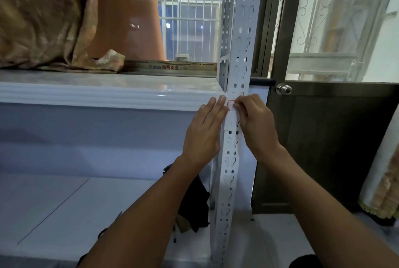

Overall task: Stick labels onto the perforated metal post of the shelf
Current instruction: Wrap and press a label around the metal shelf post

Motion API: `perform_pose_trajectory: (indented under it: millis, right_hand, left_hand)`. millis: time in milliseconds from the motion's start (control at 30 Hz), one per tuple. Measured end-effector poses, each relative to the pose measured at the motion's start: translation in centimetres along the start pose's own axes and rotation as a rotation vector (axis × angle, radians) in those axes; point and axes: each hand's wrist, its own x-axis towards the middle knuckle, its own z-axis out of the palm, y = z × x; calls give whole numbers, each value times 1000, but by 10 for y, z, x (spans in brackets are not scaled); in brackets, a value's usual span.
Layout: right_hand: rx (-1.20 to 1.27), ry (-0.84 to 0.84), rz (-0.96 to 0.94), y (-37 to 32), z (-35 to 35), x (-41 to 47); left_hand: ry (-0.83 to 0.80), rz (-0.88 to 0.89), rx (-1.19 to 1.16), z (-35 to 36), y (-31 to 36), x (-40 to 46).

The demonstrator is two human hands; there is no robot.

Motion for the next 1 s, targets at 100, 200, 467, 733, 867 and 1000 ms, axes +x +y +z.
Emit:
perform_pose_trajectory:
  millis: [100,200,467,733,867,1000]
  right_hand:
    - [2,56,18,-2,9,-5]
    - [23,85,42,-5,14,-10]
    - [51,58,73,-4,12,-7]
    - [44,93,30,2,13,-13]
    - [-48,70,0,-2,12,-8]
    - [-139,69,40,-7,13,2]
  left_hand:
    - [33,-7,18,1,3,2]
    - [120,-22,15,0,8,11]
    - [280,-75,-26,2,7,36]
    - [228,-144,-241,-8,5,41]
    - [232,-114,-247,-4,-1,38]
    - [228,-42,-202,3,-10,32]
